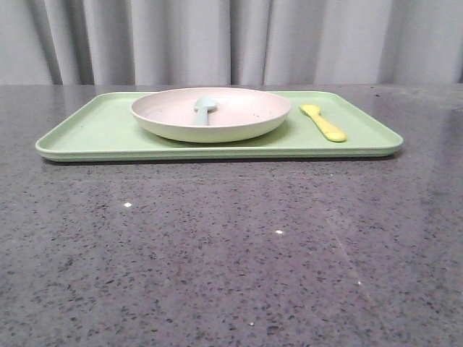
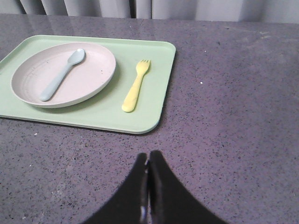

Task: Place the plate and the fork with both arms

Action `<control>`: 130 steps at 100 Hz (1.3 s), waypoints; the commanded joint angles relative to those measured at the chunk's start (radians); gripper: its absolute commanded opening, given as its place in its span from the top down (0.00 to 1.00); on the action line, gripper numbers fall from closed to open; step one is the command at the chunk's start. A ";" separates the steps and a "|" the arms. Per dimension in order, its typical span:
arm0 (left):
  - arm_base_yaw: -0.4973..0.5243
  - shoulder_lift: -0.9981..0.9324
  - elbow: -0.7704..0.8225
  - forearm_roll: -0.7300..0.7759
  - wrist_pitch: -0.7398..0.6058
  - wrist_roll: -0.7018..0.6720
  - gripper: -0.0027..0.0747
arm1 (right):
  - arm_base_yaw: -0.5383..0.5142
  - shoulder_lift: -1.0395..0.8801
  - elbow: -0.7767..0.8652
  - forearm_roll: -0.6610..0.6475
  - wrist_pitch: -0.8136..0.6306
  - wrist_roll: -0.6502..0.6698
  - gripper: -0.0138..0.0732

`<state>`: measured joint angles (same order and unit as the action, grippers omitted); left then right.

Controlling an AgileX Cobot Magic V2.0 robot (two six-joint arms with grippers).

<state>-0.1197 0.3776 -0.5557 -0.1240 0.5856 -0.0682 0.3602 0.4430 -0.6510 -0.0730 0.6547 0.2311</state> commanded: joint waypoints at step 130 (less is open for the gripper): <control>0.178 -0.411 0.568 0.028 -0.526 0.125 0.99 | -0.004 0.008 -0.027 -0.020 -0.072 0.000 0.92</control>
<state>0.0570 -0.0036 0.0000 -0.0856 0.1423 0.0594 0.3602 0.4430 -0.6510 -0.0749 0.6541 0.2311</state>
